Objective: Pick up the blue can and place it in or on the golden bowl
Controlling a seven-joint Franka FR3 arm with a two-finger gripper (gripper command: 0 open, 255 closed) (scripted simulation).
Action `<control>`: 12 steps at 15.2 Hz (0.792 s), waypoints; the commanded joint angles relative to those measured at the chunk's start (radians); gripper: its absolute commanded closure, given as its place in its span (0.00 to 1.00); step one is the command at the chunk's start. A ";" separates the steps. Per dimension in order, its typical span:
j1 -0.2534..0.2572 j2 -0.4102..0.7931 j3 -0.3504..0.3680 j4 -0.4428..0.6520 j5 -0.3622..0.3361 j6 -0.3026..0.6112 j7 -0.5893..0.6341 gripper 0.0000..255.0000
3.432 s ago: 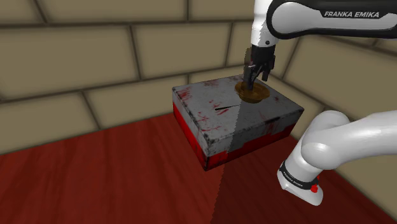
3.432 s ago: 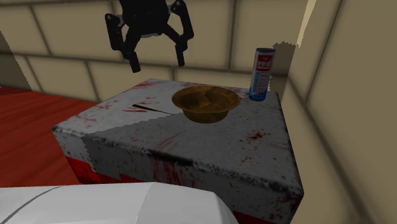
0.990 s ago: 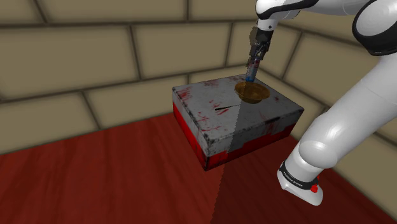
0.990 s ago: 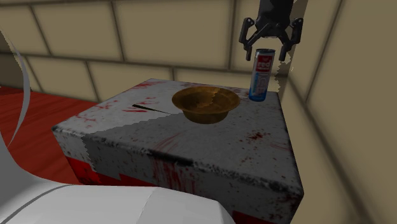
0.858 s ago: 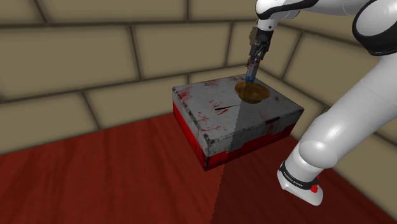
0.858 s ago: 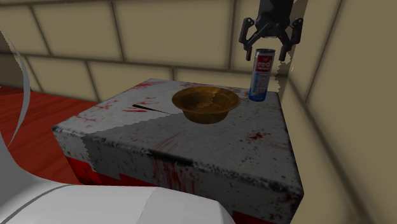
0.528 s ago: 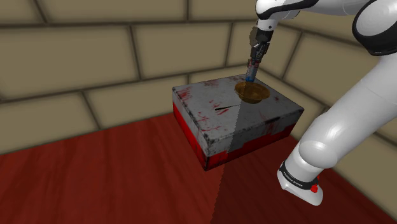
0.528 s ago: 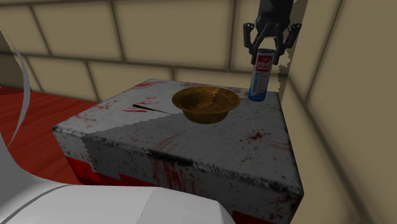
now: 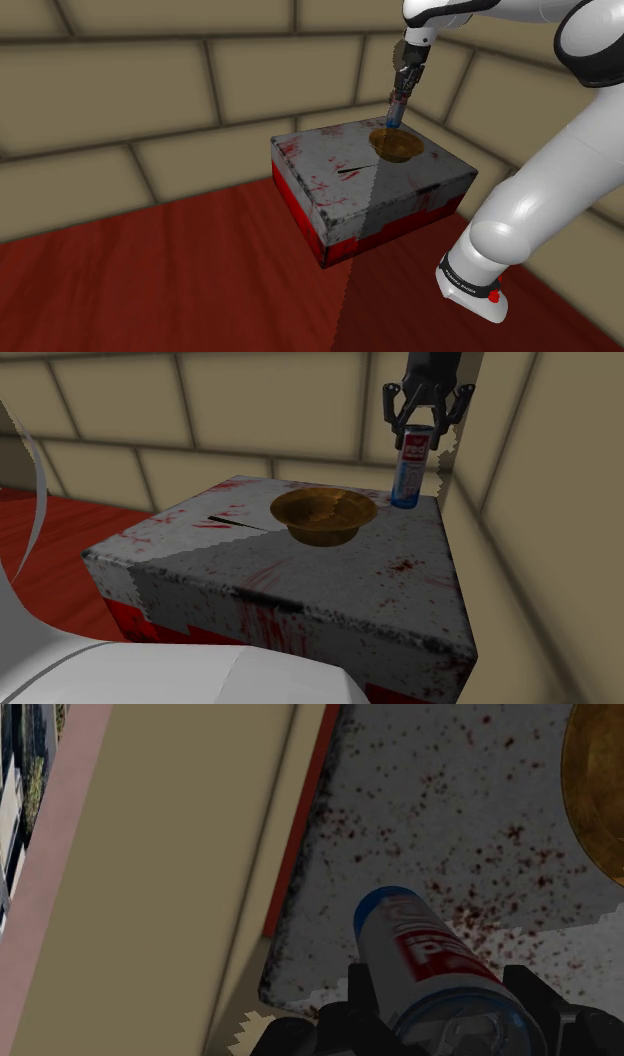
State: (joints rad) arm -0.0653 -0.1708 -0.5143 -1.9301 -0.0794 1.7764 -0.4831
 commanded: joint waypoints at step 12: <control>0.004 0.022 0.002 0.193 0.013 -0.172 -0.009 1.00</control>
State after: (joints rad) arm -0.0613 -0.1541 -0.5118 -1.7557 -0.0693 1.6175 -0.4909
